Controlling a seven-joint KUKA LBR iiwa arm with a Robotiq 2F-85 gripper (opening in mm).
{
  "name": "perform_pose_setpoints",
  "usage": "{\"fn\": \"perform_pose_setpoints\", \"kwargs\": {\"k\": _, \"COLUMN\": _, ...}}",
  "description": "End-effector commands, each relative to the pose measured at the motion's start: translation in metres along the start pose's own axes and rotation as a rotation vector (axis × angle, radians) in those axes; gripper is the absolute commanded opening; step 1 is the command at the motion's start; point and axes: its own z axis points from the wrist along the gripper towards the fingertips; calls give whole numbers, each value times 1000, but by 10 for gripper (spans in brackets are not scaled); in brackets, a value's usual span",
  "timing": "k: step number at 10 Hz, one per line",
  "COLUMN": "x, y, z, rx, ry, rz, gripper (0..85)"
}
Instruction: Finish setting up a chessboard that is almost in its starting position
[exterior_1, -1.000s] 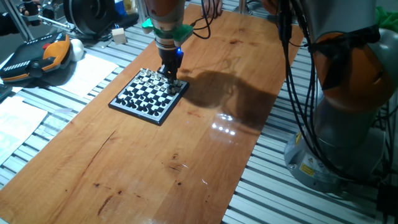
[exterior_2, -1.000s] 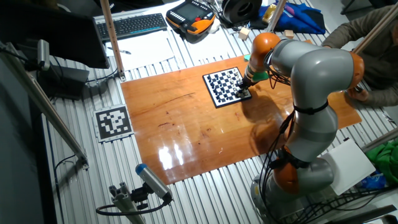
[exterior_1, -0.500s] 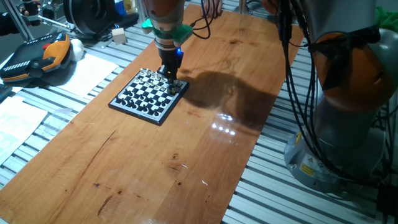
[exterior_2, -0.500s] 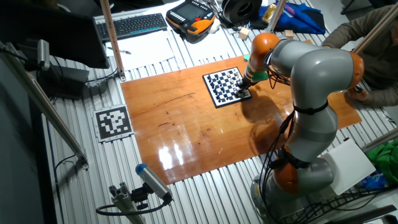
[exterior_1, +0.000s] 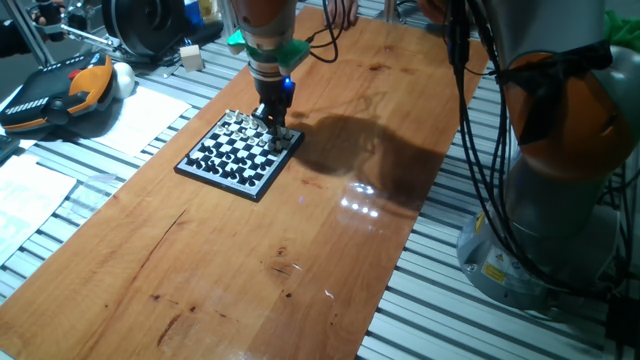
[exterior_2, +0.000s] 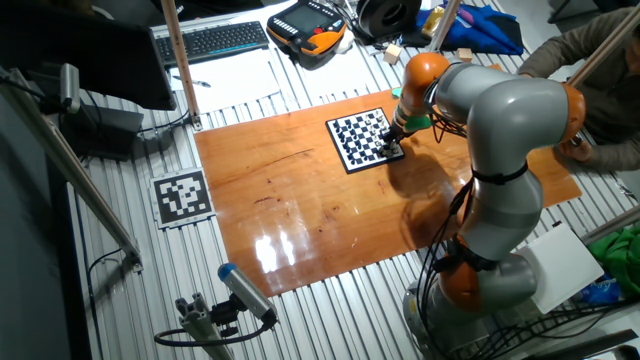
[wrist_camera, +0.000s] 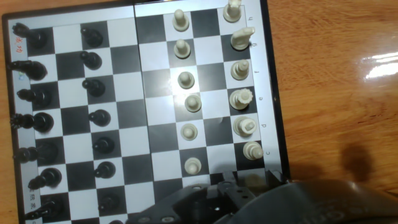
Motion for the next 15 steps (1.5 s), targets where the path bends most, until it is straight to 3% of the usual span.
{"fn": "perform_pose_setpoints", "kwargs": {"k": 1, "x": 0, "y": 0, "z": -1, "rx": 2, "ry": 1, "rz": -1, "gripper": 340}}
{"fn": "perform_pose_setpoints", "kwargs": {"k": 6, "x": 1, "y": -3, "z": -18, "rx": 9, "ry": 21, "rz": 2, "gripper": 340}}
{"fn": "perform_pose_setpoints", "kwargs": {"k": 10, "x": -1, "y": -4, "z": -59, "rx": 16, "ry": 37, "rz": 5, "gripper": 340}}
{"fn": "perform_pose_setpoints", "kwargs": {"k": 11, "x": -4, "y": -5, "z": -71, "rx": 15, "ry": 37, "rz": 6, "gripper": 170}}
{"fn": "perform_pose_setpoints", "kwargs": {"k": 13, "x": -14, "y": -13, "z": -95, "rx": -9, "ry": 52, "rz": 2, "gripper": 170}}
{"fn": "perform_pose_setpoints", "kwargs": {"k": 14, "x": -20, "y": -19, "z": -105, "rx": -33, "ry": 55, "rz": 0, "gripper": 0}}
{"fn": "perform_pose_setpoints", "kwargs": {"k": 15, "x": -24, "y": -26, "z": -115, "rx": -44, "ry": 62, "rz": -10, "gripper": 0}}
